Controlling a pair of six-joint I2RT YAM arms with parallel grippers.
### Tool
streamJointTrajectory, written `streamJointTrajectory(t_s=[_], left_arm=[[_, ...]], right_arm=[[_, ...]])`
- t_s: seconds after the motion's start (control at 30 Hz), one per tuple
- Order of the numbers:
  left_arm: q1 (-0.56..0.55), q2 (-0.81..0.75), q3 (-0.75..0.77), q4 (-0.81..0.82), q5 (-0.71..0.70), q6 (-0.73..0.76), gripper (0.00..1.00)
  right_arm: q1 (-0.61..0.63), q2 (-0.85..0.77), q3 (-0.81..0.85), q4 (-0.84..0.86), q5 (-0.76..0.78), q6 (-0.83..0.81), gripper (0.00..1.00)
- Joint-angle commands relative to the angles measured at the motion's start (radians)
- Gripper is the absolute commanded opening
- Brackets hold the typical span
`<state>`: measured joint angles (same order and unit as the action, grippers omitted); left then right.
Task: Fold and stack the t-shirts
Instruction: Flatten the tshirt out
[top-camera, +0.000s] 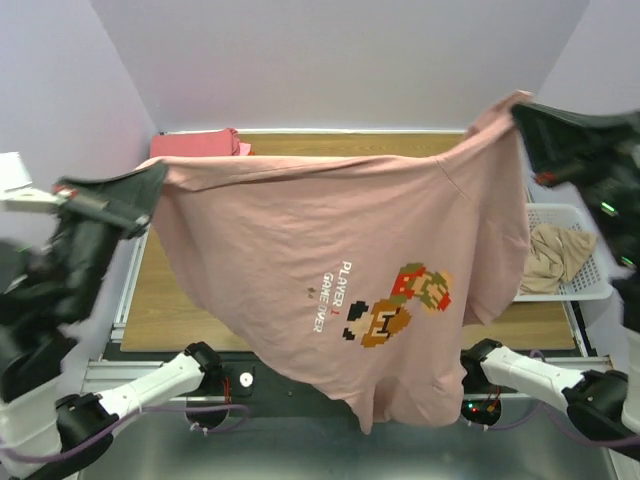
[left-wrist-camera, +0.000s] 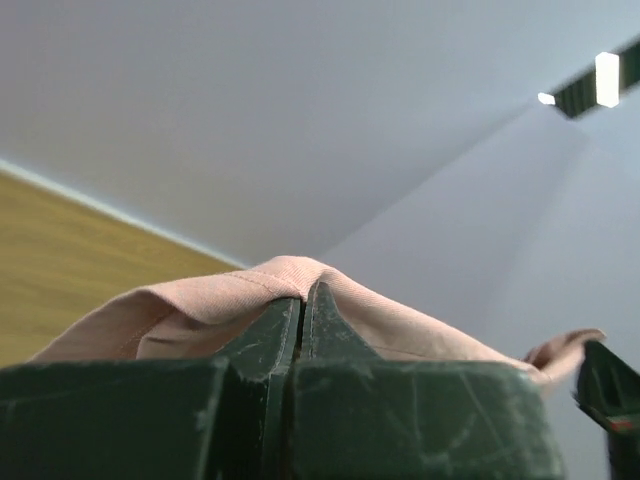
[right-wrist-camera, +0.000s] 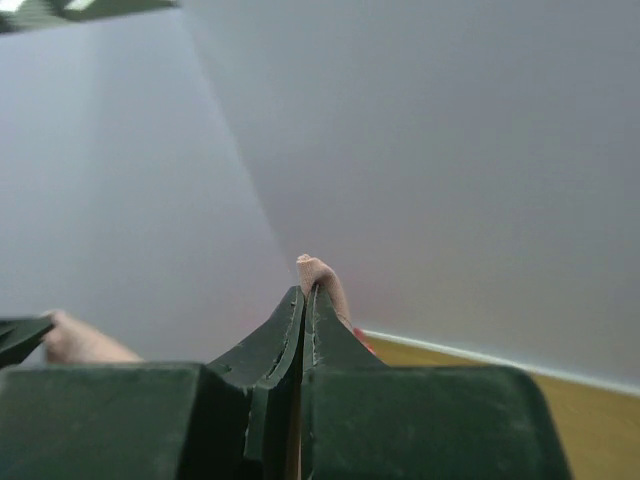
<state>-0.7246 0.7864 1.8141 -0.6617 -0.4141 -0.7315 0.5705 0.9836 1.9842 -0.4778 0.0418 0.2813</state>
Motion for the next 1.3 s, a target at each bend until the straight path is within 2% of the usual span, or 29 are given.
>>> streamJointTrajectory(t_s=[0.0, 0.03, 0.07, 0.1, 0.13, 0.2, 0.23, 0.27, 0.3, 0.33, 0.37, 0.4, 0.47, 0.5, 0.57, 0.7, 0.93, 0.97, 1.07, 1.27], left_arm=[[0.008, 0.148, -0.191, 0.034, -0.411, -0.119, 0.0], [0.031, 0.204, -0.217, 0.036, -0.414, -0.141, 0.0], [0.125, 0.235, -0.284, 0.1, -0.381, -0.126, 0.0], [0.221, 0.269, -0.315, 0.14, -0.318, -0.115, 0.0], [0.302, 0.349, -0.375, 0.233, -0.088, -0.067, 0.0], [0.426, 0.451, -0.42, 0.31, 0.065, -0.057, 0.0], [0.479, 0.575, -0.426, 0.338, 0.098, -0.048, 0.24], [0.496, 0.643, -0.415, 0.353, 0.142, -0.034, 0.42], [0.504, 0.709, -0.36, 0.353, 0.15, -0.019, 0.98], [0.513, 0.837, -0.267, 0.338, 0.167, 0.003, 0.98], [0.516, 0.897, -0.212, 0.317, 0.179, 0.013, 0.98], [0.518, 0.951, -0.152, 0.295, 0.196, 0.033, 0.98], [0.516, 1.068, -0.049, 0.249, 0.248, 0.044, 0.98], [0.511, 1.08, -0.006, 0.24, 0.261, 0.058, 0.98], [0.502, 1.064, -0.018, 0.255, 0.238, 0.057, 0.98], [0.496, 0.959, -0.177, 0.329, 0.235, 0.057, 0.98], [0.47, 0.791, -0.435, 0.373, 0.236, 0.066, 0.98], [0.467, 0.775, -0.502, 0.379, 0.233, 0.054, 0.98], [0.464, 0.717, -0.632, 0.421, 0.241, 0.05, 0.98], [0.462, 0.651, -0.82, 0.49, 0.253, 0.047, 0.98]], right_arm=[[-0.001, 0.219, -0.139, 0.031, 0.396, -0.062, 0.01], [-0.001, 0.257, -0.16, 0.044, 0.52, -0.085, 0.0], [-0.001, 0.344, -0.177, 0.071, 0.58, -0.09, 0.0], [-0.009, 0.345, -0.203, 0.096, 0.63, -0.094, 0.0], [-0.047, 0.43, -0.238, 0.116, 0.629, -0.09, 0.0], [-0.118, 0.515, -0.255, 0.168, 0.496, -0.061, 0.04], [-0.154, 0.573, -0.255, 0.185, 0.433, -0.041, 0.05], [-0.199, 0.686, -0.224, 0.198, 0.352, -0.048, 0.08], [-0.21, 0.763, -0.197, 0.229, 0.34, -0.063, 0.19], [-0.224, 0.899, -0.098, 0.229, 0.317, -0.094, 0.25], [-0.231, 0.974, -0.05, 0.223, 0.29, -0.123, 0.45], [-0.236, 1.033, 0.005, 0.213, 0.276, -0.14, 0.61], [-0.239, 1.113, 0.073, 0.176, 0.267, -0.16, 0.82], [-0.241, 1.132, 0.083, 0.157, 0.26, -0.16, 1.0], [-0.239, 1.113, 0.052, 0.159, 0.235, -0.166, 1.0], [-0.239, 1.018, -0.056, 0.157, 0.169, -0.169, 1.0], [-0.238, 0.736, -0.433, 0.157, 0.044, -0.018, 1.0], [-0.238, 0.678, -0.54, 0.159, 0.032, 0.002, 1.0], [-0.235, 0.603, -0.684, 0.157, 0.09, 0.059, 1.0], [-0.235, 0.607, -0.788, 0.159, 0.072, 0.11, 1.0]])
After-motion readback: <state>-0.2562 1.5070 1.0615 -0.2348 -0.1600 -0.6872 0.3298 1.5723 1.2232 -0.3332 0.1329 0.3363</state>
